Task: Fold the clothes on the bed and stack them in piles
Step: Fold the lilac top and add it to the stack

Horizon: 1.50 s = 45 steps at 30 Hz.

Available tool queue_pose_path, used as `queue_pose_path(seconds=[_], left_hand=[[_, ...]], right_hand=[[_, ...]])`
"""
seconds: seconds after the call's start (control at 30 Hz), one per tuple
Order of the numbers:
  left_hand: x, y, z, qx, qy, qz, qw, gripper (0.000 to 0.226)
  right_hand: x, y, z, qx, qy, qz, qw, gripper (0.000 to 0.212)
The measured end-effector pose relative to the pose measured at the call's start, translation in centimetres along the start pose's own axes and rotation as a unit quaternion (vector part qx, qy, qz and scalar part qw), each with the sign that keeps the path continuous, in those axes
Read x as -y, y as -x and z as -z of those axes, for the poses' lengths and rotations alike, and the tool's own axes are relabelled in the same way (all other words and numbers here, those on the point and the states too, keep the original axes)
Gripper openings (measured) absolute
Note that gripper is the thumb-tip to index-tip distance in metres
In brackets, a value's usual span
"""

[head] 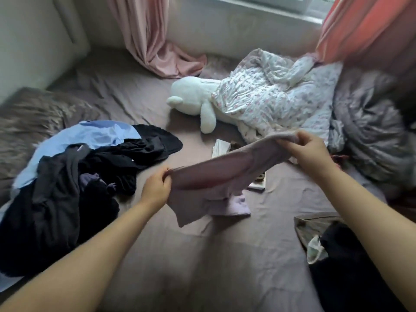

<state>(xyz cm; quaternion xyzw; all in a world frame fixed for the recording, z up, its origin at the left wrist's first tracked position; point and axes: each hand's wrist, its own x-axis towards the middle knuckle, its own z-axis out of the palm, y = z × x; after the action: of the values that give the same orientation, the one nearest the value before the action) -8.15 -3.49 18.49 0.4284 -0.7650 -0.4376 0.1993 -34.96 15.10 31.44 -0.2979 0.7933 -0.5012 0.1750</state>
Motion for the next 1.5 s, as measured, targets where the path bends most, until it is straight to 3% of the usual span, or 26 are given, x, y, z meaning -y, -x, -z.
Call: queue_pose_path(seconds=[0.13, 0.23, 0.3, 0.4, 0.53, 0.63, 0.7, 0.8, 0.87, 1.07, 1.2, 1.37, 1.43, 1.5], left_hand=[[-6.9, -2.9, 3.6, 0.014, -0.062, -0.160, 0.985, 0.012], [-12.5, -3.3, 5.5, 0.020, -0.118, -0.250, 0.961, 0.032], [-15.6, -3.1, 6.4, -0.015, -0.168, -0.308, 0.936, 0.050], [-19.3, -2.9, 7.9, -0.062, -0.198, -0.403, 0.891, 0.052], [-22.0, -4.1, 8.8, 0.029, -0.216, -0.492, 0.843, 0.043], [-20.6, -6.9, 6.2, 0.140, -0.283, -0.432, 0.845, 0.037], [-18.1, -9.3, 3.0, 0.215, -0.344, -0.358, 0.841, 0.016], [-12.9, -12.6, -2.7, 0.269, -0.393, -0.283, 0.833, 0.024], [-9.4, -14.4, -6.6, 0.257, -0.418, -0.243, 0.837, 0.005], [-2.3, -17.9, -16.4, 0.127, -0.426, -0.090, 0.891, 0.027], [0.3, -20.8, -20.6, 0.098, -0.320, 0.018, 0.942, 0.024], [3.0, -22.1, -23.6, 0.074, -0.272, 0.010, 0.959, 0.027], [4.9, -22.2, -24.7, 0.089, -0.208, 0.014, 0.974, 0.021], [6.4, -22.2, -25.4, 0.091, -0.152, 0.013, 0.984, 0.029]], right_hand=[[0.6, 1.4, 5.1, -0.069, -0.022, -0.011, 0.997, 0.022], [2.4, 2.8, 8.6, -0.085, -0.029, 0.002, 0.996, 0.016], [4.2, 4.1, 10.8, -0.047, -0.024, 0.009, 0.999, 0.009], [6.7, 5.5, 13.5, 0.016, 0.002, 0.005, 1.000, 0.011], [6.8, 4.8, 15.4, 0.039, -0.023, -0.046, 0.998, 0.012], [4.0, 2.7, 14.4, 0.018, -0.017, -0.109, 0.994, 0.008], [0.6, 0.8, 12.6, 0.004, -0.015, -0.164, 0.986, 0.008], [-6.2, -2.4, 9.1, -0.012, 0.030, -0.215, 0.976, 0.007], [-11.3, -4.5, 6.4, -0.028, 0.045, -0.236, 0.970, 0.006], [-24.0, -8.4, -0.7, -0.092, 0.038, -0.297, 0.950, 0.010], [-29.0, -10.8, -3.1, -0.131, 0.061, -0.292, 0.946, 0.016], [-32.6, -12.6, -4.3, -0.118, 0.149, -0.261, 0.946, 0.020], [-34.0, -12.9, -4.4, -0.120, 0.162, -0.258, 0.945, 0.021], [-35.0, -13.3, -4.2, -0.128, 0.192, -0.248, 0.941, 0.022]])
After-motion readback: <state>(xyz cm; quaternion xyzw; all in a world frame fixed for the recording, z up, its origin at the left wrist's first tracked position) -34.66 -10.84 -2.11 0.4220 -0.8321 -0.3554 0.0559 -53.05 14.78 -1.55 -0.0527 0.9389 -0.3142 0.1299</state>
